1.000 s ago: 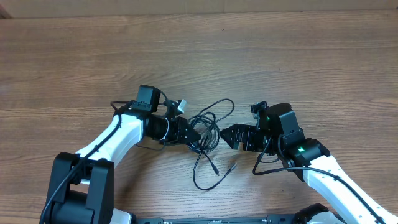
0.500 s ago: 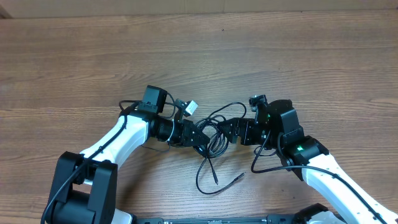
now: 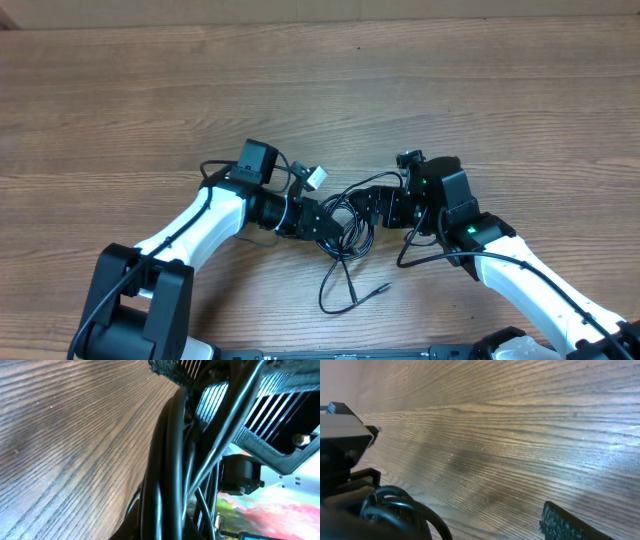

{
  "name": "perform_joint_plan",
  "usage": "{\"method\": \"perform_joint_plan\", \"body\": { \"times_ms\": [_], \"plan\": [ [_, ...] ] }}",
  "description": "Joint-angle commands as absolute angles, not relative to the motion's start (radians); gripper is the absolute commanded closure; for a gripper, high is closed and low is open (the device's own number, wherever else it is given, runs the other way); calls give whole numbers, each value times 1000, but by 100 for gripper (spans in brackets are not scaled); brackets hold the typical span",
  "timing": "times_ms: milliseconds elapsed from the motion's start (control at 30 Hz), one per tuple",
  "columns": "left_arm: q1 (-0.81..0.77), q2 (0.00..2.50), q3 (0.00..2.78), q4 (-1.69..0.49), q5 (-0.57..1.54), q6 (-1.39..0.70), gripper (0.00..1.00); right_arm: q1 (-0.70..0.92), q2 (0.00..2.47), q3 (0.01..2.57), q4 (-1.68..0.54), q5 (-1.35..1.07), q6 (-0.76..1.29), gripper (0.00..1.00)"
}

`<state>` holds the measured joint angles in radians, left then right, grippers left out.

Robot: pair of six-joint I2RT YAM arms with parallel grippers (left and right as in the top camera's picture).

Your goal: Untangle cables

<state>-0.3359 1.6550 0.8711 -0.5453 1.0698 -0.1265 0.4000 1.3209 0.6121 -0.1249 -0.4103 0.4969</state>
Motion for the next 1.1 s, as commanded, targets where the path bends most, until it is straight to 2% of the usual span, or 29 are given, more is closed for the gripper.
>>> {"method": "perform_joint_plan", "body": {
  "times_ms": [0,100,167,200,300,400,433,500,633,733,933,1067],
  "plan": [
    [-362,1632,895,-545,1120,-81,96,399,1325,628,-100,-372,498,18],
    [-370,1632,895,-545,1145,-81,96,399,1325,628,-102,-339,498,18],
    [-371,1632,895,-533,1187,-81,96,399,1327,628,-102,-337,498,23],
    [-371,1632,895,-516,1222,-81,96,399,1327,628,-102,-337,498,29],
    [-371,1632,895,-457,1305,-81,96,399,1327,628,-100,-337,498,41],
    [-371,1632,895,-413,1353,-82,96,399,1327,628,-97,-331,498,62],
    [-371,1632,895,-406,1371,-81,96,399,1327,628,-94,-312,498,73],
    [-371,1632,895,-403,1388,-81,96,399,1327,628,-89,-275,498,80],
    [-371,1632,895,-379,1485,-79,95,398,1327,628,-66,-122,498,83],
    [-371,1632,895,-361,1548,-66,96,397,1327,628,-56,84,498,84],
    [-368,1632,895,-362,1554,-67,96,397,1327,628,-69,495,498,85],
    [-356,1632,895,-362,1548,-67,96,397,1327,628,-92,618,497,84]
  ]
}}
